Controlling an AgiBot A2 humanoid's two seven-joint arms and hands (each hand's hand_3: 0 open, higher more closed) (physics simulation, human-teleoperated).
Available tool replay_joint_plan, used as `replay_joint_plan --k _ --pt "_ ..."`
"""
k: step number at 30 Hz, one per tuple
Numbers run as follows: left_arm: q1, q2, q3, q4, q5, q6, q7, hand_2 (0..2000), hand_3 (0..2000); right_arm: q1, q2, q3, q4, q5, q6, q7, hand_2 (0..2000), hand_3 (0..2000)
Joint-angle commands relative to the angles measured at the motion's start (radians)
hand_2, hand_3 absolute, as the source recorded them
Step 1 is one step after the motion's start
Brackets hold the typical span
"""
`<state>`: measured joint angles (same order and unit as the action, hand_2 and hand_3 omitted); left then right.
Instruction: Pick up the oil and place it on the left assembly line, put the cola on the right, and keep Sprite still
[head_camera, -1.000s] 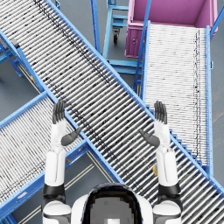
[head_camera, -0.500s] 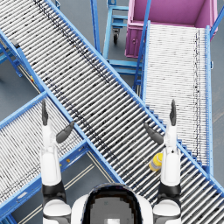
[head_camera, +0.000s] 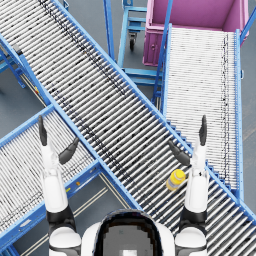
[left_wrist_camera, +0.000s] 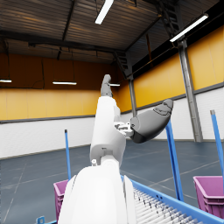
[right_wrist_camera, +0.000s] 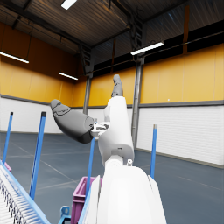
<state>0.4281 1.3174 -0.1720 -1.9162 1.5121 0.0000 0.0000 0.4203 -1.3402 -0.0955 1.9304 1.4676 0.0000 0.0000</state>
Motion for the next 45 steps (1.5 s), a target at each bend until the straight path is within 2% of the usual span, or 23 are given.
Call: replay_joint_plan --k 1,35,45 --pt "-0.001 0.001 -0.006 -0.001 0.0 0.0 0.0 0 0 0.008 0.001 -0.016 0.016 0.0 0.0 0.0 0 0" --pt "0.0 0.006 0.002 -0.023 0.0 0.0 0.0 0 0 0.002 -0.011 -0.049 0.029 0.0 0.0 0.0 0 0" --pt "-0.023 0.015 0.018 -0.035 0.0 0.0 0.0 0 0 -0.066 -0.032 -0.03 0.063 0.0 0.0 0.0 0 0"
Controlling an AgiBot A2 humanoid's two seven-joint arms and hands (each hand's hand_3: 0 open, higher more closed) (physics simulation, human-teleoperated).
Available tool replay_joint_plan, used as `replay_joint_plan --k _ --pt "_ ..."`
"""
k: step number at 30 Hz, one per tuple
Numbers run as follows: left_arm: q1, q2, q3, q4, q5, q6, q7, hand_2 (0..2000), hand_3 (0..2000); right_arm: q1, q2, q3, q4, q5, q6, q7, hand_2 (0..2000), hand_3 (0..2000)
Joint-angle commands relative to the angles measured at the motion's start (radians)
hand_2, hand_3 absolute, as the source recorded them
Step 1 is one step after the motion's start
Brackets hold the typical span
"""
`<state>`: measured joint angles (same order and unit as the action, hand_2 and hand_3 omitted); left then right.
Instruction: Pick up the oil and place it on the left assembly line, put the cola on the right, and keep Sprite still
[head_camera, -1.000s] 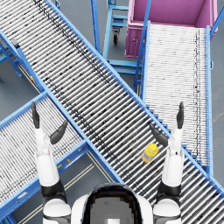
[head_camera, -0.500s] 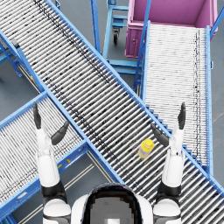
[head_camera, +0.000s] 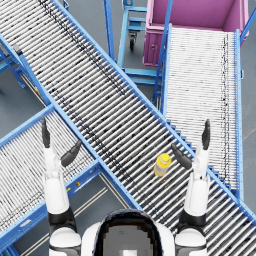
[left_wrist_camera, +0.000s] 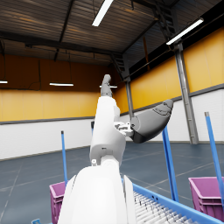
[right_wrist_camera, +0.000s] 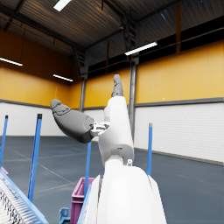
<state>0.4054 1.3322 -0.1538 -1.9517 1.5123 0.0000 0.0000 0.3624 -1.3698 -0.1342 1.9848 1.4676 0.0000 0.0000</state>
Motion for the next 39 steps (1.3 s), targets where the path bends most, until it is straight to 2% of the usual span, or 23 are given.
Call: replay_joint_plan --k 1,5,12,17,31,39 --pt "0.006 -0.001 0.002 0.002 0.0 0.0 0.0 0 0 -0.015 -0.004 0.008 0.008 0.0 0.0 0.0 0 0" --pt "-0.006 0.003 0.003 0.002 0.0 0.0 0.0 0 0 -0.051 -0.014 0.005 0.017 0.0 0.0 0.0 0 0" --pt "-0.003 0.004 0.003 0.001 0.0 0.0 0.0 0 0 -0.057 -0.017 0.004 0.015 0.0 0.0 0.0 0 0" --pt "-0.007 0.006 0.014 0.0 0.0 0.0 0.0 0 0 -0.151 -0.027 0.088 -0.002 0.0 0.0 0.0 0 0" --pt "-0.028 0.017 0.049 0.009 0.0 0.0 0.0 0 0 -0.202 -0.034 0.27 -0.32 0.0 0.0 0.0 0 0" --pt "-0.036 0.023 0.065 0.034 0.0 0.0 0.0 0 0 -0.153 -0.06 0.319 -0.5 0.0 0.0 0.0 0 0"
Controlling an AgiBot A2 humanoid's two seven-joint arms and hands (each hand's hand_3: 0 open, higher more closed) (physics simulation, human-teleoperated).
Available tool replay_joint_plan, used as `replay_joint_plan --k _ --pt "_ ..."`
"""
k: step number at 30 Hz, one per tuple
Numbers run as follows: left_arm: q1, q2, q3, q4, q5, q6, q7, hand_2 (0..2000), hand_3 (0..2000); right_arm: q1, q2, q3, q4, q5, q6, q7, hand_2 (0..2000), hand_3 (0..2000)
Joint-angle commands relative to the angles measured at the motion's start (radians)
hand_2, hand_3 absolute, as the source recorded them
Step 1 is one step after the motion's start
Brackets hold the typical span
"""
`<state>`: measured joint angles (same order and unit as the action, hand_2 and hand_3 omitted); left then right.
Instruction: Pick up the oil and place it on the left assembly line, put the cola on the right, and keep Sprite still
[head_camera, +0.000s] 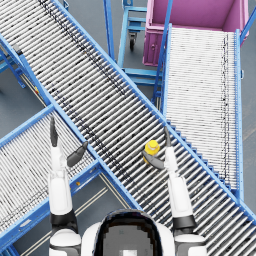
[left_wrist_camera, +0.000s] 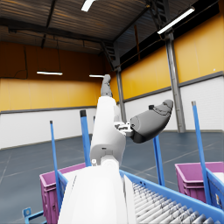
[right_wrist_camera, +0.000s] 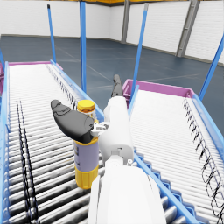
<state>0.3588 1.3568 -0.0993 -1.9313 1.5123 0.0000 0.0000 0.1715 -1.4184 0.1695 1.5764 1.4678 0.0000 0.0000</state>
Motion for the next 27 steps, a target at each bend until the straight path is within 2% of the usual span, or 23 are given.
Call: replay_joint_plan --k 1,8,9,18,19,20,24,25,27 --pt "0.014 -0.001 0.017 0.023 0.0 0.0 0.0 0 0 0.047 -0.016 0.02 -0.125 0.0 0.0 0.0 0 0" --pt "0.012 0.005 0.023 0.056 0.0 0.0 0.0 0 0 0.098 -0.042 0.062 -0.294 0.0 0.0 0.0 0 0" --pt "0.036 0.004 0.025 0.084 0.0 0.0 0.0 0 0 0.111 -0.047 0.066 -0.315 0.0 0.0 0.0 0 0" --pt "0.031 0.01 0.016 0.099 0.0 0.0 0.0 0 0 0.272 -0.117 0.139 -0.57 0.0 0.0 0.0 0 0" --pt "0.029 0.011 0.012 0.101 0.0 0.0 0.0 0 0 0.276 -0.119 0.136 -0.572 0.0 0.0 0.0 1361 327" --pt "0.021 0.012 0.02 0.098 0.0 0.0 0.0 0 0 0.284 -0.123 0.132 -0.585 0.0 0.0 0.0 2000 653" --pt "0.014 0.015 0.014 0.098 0.0 0.0 0.0 0 0 0.293 -0.119 0.137 -0.58 0.004 0.079 0.0 2000 1960" --pt "0.02 0.015 0.013 0.097 0.0 0.0 0.0 0 0 0.287 -0.117 0.134 -0.572 0.004 0.062 0.0 2000 2000" --pt "0.017 0.016 0.016 0.097 0.0 0.0 0.0 0 0 0.24 -0.101 0.115 -0.349 0.004 0.061 -0.006 2000 2000"
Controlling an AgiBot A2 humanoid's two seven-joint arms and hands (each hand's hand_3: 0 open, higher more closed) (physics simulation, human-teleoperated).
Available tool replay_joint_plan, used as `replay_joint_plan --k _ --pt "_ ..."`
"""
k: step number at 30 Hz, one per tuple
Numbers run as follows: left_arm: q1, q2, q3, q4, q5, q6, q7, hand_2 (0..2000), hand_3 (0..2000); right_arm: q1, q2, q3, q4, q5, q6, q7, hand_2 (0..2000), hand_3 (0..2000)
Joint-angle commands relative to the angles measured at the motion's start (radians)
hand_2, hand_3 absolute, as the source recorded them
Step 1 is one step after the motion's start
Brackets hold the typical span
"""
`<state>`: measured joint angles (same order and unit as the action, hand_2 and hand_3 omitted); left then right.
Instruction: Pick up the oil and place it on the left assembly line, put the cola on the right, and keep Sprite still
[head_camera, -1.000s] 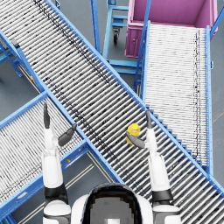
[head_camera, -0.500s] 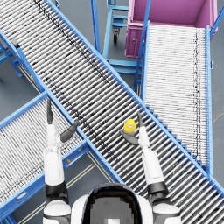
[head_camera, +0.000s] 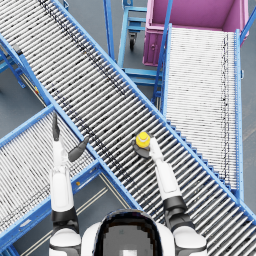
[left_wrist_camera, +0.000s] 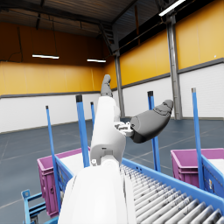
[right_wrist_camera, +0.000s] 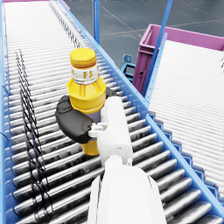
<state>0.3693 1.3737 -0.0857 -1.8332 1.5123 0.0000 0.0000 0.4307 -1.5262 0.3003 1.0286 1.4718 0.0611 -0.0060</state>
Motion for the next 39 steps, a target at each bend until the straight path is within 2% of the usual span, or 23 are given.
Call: replay_joint_plan --k 1,3,5,6,7,8,9,10,11,14,18,23,31,34,37,39 --pt "0.004 0.001 0.013 -0.003 0.0 0.0 0.0 0 0 -0.007 0.002 -0.042 0.286 0.0 0.011 -0.001 2000 2000" --pt "-0.007 0.002 0.032 -0.003 0.0 0.0 0.0 0 0 0.034 -0.017 -0.065 0.406 -0.001 0.042 0.006 2000 2000" --pt "-0.002 0.004 0.045 0.006 0.0 0.0 0.0 0 0 0.08 -0.039 -0.086 0.461 -0.002 0.065 0.01 2000 2000" --pt "-0.005 0.005 0.048 0.006 0.0 0.0 0.0 0 0 0.13 0.056 0.011 0.472 -0.003 0.065 0.01 2000 2000" --pt "-0.008 0.006 0.055 0.0 0.0 0.0 0.0 0 0 0.129 -0.033 -0.08 0.479 -0.004 0.067 0.011 2000 2000" --pt "-0.009 0.007 0.057 -0.006 0.0 0.0 0.0 0 0 0.145 -0.039 -0.079 0.493 -0.003 0.072 0.01 2000 2000" --pt "-0.007 0.008 0.059 -0.014 0.0 0.0 0.0 0 0 0.163 -0.013 -0.042 0.509 -0.004 0.078 0.01 2000 2000" --pt "0.002 0.01 0.062 -0.012 0.0 0.0 0.0 0 0 0.318 0.267 0.282 0.526 -0.004 0.082 0.011 2000 2000" --pt "-0.001 0.011 0.069 -0.017 0.0 0.0 0.0 0 0 0.221 0.012 0.021 0.55 -0.005 0.08 0.012 2000 2000" --pt "-0.039 0.008 0.142 -0.05 0.0 0.0 0.0 0 0 0.259 -0.02 0.062 0.589 -0.004 0.075 0.01 2000 2000" --pt "-0.063 0.001 0.289 -0.086 0.0 0.0 0.0 0 0 0.259 -0.033 0.09 0.66 -0.004 0.078 0.013 2000 2000" --pt "-0.051 0.022 0.399 -0.09 0.0 0.0 0.0 0 0 0.233 -0.031 0.147 0.718 -0.004 0.084 0.013 2000 2000" --pt "-0.019 0.069 0.442 -0.053 0.0 0.0 0.0 0 0 0.145 0.018 0.244 0.796 -0.004 0.082 0.01 2000 2000" --pt "-0.023 0.074 0.443 -0.056 0.0 0.0 0.0 0 0 0.107 0.044 0.282 0.802 -0.004 0.082 0.01 2000 2000" --pt "-0.034 0.073 0.443 -0.087 0.001 -0.03 0.003 0 0 0.101 0.044 0.281 0.795 -0.003 0.037 0.006 2000 2000" --pt "-0.047 0.068 0.443 -0.1 0.001 -0.029 0.003 0 0 0.095 0.045 0.265 0.776 -0.003 0.035 0.01 2000 2000"
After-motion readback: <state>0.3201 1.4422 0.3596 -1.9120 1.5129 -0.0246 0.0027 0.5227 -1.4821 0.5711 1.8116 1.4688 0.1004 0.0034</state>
